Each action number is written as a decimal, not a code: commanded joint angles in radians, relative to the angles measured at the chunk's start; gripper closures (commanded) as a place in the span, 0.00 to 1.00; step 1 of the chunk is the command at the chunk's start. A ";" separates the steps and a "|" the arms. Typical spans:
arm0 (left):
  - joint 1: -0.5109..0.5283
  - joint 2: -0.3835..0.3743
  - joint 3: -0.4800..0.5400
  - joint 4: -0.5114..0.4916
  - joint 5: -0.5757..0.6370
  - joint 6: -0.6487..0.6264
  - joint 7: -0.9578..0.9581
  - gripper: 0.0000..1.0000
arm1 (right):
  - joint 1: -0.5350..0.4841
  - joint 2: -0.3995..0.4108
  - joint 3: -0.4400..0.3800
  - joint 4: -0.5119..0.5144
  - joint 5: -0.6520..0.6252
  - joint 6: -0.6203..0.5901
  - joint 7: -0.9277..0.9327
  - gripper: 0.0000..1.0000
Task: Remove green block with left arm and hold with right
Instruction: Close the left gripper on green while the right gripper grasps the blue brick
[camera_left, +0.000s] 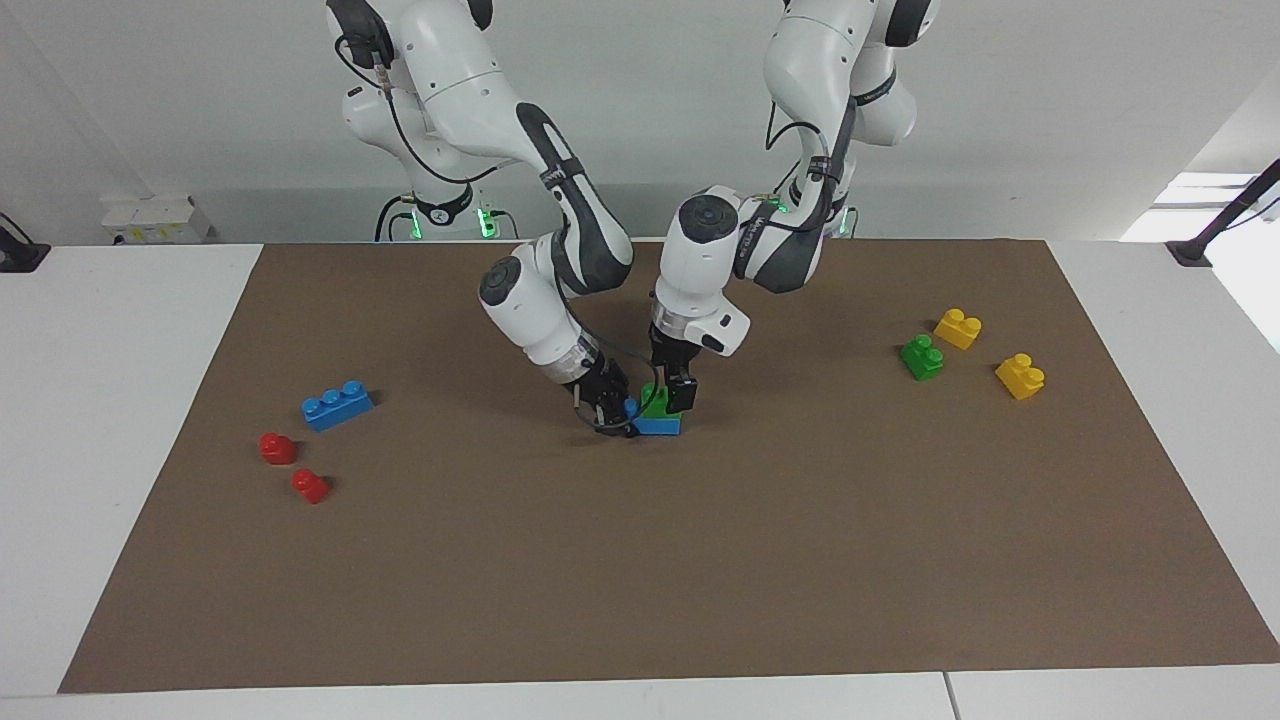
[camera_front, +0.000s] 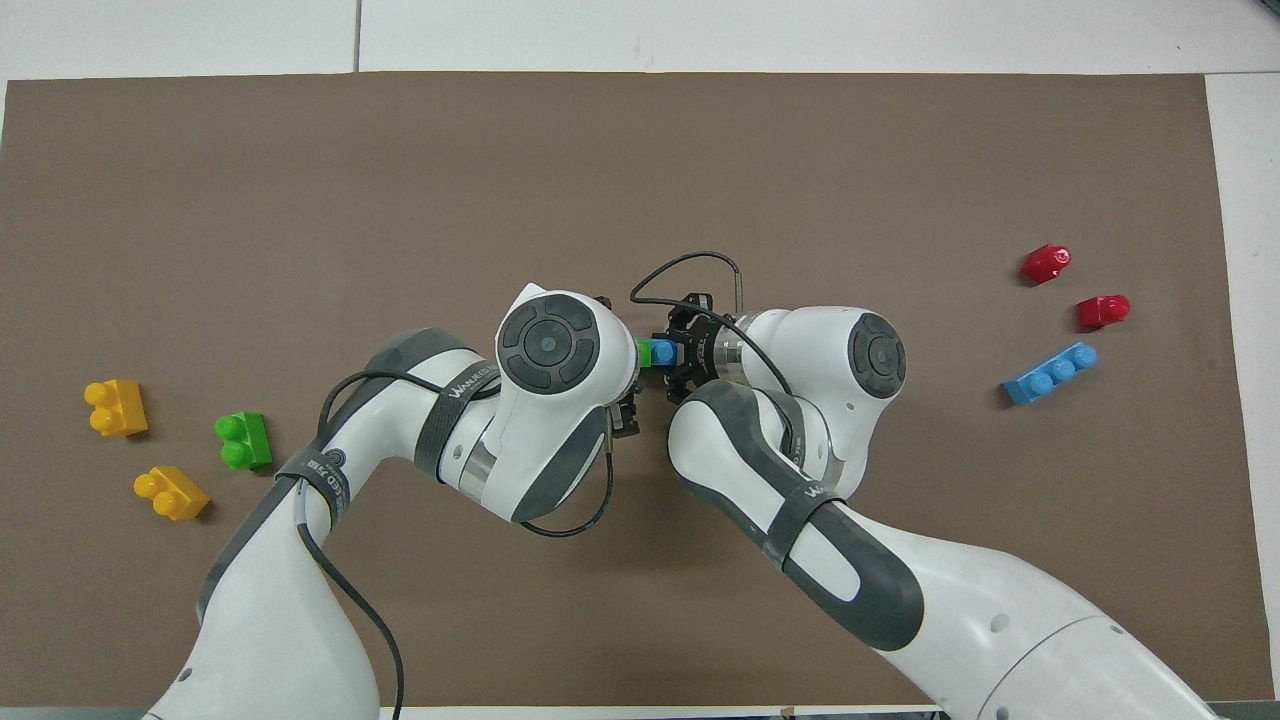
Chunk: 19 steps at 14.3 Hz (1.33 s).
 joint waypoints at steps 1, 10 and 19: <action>-0.016 0.012 0.014 0.009 0.022 0.021 -0.035 0.00 | 0.008 0.012 0.000 -0.001 0.032 0.025 -0.049 1.00; -0.021 0.018 0.014 0.000 0.062 0.036 -0.067 1.00 | 0.008 0.014 -0.001 -0.006 0.055 0.048 -0.049 1.00; 0.022 -0.097 0.014 -0.012 0.062 -0.058 -0.060 1.00 | 0.002 0.012 -0.001 -0.017 0.057 0.048 -0.056 1.00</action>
